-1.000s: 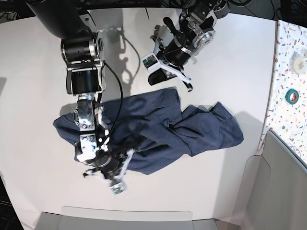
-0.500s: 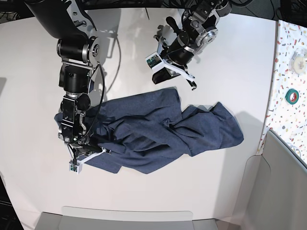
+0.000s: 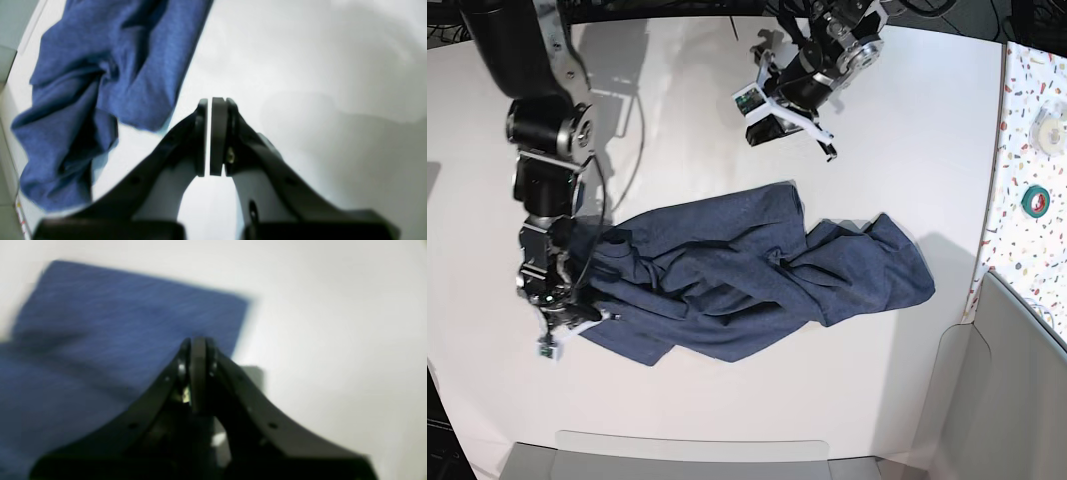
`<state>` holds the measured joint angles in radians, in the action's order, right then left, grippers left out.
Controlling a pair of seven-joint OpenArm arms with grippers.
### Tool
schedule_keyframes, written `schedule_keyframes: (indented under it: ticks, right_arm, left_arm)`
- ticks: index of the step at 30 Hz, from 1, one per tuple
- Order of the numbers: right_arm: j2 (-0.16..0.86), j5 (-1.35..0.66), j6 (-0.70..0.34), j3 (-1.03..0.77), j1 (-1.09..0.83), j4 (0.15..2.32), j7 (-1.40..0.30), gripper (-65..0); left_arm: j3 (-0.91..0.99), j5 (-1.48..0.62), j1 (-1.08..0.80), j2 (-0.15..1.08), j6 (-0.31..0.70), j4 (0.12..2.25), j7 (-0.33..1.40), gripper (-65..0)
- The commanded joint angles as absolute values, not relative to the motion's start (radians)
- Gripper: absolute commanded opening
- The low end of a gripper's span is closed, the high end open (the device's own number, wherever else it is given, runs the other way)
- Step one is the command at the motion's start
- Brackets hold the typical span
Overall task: Layout the t-shirt on the table in an organized manner, then fold the t-shirt properly
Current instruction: 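Regrasp the t-shirt edge with the right gripper and pull it outward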
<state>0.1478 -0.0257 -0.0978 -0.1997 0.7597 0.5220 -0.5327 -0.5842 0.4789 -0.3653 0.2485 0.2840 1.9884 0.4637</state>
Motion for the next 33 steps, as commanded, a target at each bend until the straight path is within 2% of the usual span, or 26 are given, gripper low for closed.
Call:
schedule_keyframes:
  ticks: [1, 6, 9, 12, 15, 18, 22, 28, 33]
  right_arm:
    - [0.173, -0.022, -0.09, -0.171, 0.825, 0.507, -0.512, -65.0]
    - [0.243, -0.022, -0.087, -0.018, 0.997, 0.358, -0.384, -65.0]
    - [0.243, -0.03, -0.084, 0.048, 1.084, 0.303, -0.337, -65.0]
    - [0.209, -0.045, -0.09, 0.05, 1.101, 0.34, -0.348, -65.0]
    - [0.177, -0.107, -0.11, 0.05, 1.063, 0.437, -0.504, -65.0]
    - [0.171, -0.242, -0.189, 0.05, 0.977, 0.559, -0.694, -65.0]
    - [0.162, -0.328, -0.197, 0.058, 0.897, 0.654, -0.855, -65.0]
    - [0.168, -0.321, -0.199, 0.061, 0.852, 0.65, -0.906, -65.0]
    - [0.18, -0.257, -0.202, 0.061, 0.842, 0.538, -0.877, -65.0]
  left_arm:
    - [-0.582, 0.481, -0.386, 0.255, 0.272, 2.025, 0.444, -65.0]
    - [-0.584, 0.479, -0.483, 0.283, 0.272, 2.069, 0.438, -65.0]
    - [-0.585, 0.479, -0.512, 0.285, 0.272, 2.068, 0.438, -65.0]
    - [-0.587, 0.479, -0.513, 0.285, 0.272, 2.068, 0.438, -65.0]
    - [-0.585, 0.479, -0.509, 0.282, 0.272, 2.068, 0.443, -65.0]
    - [-0.582, 0.479, -0.507, 0.282, 0.271, 2.068, 0.443, -65.0]
    - [-0.582, 0.481, -0.507, 0.283, 0.271, 2.068, 0.443, -65.0]
    - [-0.582, 0.481, -0.507, 0.283, 0.271, 2.068, 0.443, -65.0]
    - [-0.567, 0.481, -0.512, 0.285, 0.271, 2.068, 0.443, -65.0]
